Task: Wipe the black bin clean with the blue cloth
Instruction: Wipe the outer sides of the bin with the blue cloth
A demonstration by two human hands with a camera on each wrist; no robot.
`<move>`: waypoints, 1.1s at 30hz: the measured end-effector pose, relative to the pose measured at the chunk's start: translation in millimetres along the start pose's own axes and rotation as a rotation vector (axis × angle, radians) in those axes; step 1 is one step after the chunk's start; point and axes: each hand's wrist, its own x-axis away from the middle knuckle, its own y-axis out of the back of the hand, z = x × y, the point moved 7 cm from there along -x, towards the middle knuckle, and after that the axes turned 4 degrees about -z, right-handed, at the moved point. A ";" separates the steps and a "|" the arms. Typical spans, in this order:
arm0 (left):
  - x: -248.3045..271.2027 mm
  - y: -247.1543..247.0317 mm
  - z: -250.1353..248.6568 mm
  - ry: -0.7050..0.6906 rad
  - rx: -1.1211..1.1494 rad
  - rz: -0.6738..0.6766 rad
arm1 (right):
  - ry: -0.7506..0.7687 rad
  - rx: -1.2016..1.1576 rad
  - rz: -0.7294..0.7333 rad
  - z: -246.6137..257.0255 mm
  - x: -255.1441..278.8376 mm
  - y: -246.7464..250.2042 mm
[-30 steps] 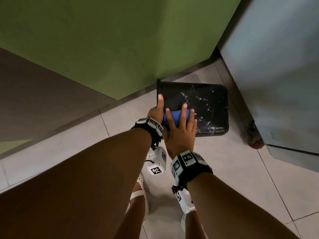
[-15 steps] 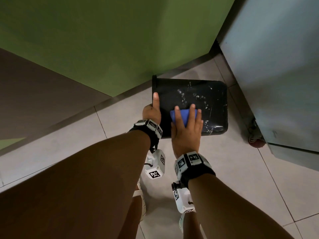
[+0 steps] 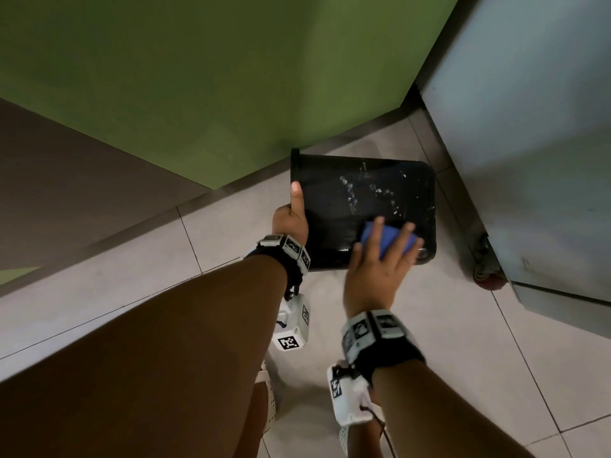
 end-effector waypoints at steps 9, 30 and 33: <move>5.4 0.2 -4.9 0.051 0.006 0.038 | 0.257 0.077 0.197 10.6 -21.9 -5.4; 1.4 0.4 -4.8 0.000 -0.004 -0.010 | 0.125 0.074 0.182 -6.9 -70.4 10.2; 3.4 1.8 -2.3 -0.004 0.015 -0.024 | -0.134 -0.013 0.091 -30.2 -87.4 22.0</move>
